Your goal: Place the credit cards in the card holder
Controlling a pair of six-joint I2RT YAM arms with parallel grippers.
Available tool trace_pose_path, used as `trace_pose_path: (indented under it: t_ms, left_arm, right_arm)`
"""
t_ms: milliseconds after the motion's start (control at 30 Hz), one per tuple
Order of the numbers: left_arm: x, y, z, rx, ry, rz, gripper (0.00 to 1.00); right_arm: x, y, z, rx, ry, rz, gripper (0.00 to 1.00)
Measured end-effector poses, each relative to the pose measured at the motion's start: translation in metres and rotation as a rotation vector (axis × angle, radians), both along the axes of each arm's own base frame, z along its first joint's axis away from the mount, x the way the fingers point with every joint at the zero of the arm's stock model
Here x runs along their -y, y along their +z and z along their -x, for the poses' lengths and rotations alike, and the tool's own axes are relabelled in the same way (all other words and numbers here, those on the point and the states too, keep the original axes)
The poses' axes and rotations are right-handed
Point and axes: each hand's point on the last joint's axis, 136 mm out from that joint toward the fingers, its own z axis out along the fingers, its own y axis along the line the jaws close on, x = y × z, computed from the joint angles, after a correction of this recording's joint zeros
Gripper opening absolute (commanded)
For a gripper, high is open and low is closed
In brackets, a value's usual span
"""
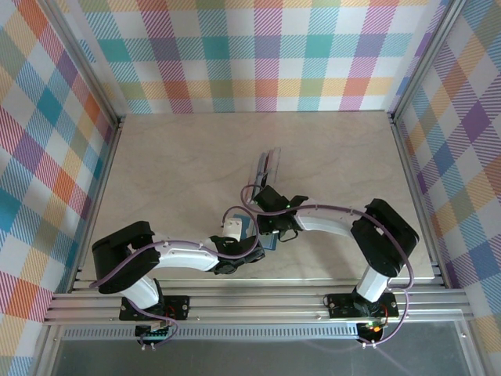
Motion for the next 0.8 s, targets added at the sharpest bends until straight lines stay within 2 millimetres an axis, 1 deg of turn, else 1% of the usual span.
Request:
trace_pose_path:
  t_ms: [200,333,567,733,800]
  left_arm:
    - [0.001,0.000,0.000,0.002,0.000,0.004,0.33]
    - [0.001,-0.001,-0.001,0.005,0.000,0.011,0.32]
    - [0.001,-0.001,0.000,0.007,-0.001,0.022,0.32]
    - [0.002,-0.001,0.000,0.012,-0.001,0.035,0.31]
    - [0.002,-0.001,0.000,0.012,-0.001,0.036,0.30]
  right_arm:
    - [-0.002,-0.003,-0.005,0.024,-0.006,0.022,0.39]
    - [-0.003,-0.004,-0.005,0.044,-0.004,0.038,0.37]
    - [-0.011,-0.005,0.000,0.052,0.019,0.038,0.31]
    - [-0.018,-0.005,0.002,0.043,0.035,0.009,0.18]
    - [-0.022,-0.004,0.003,0.034,0.044,-0.012,0.14]
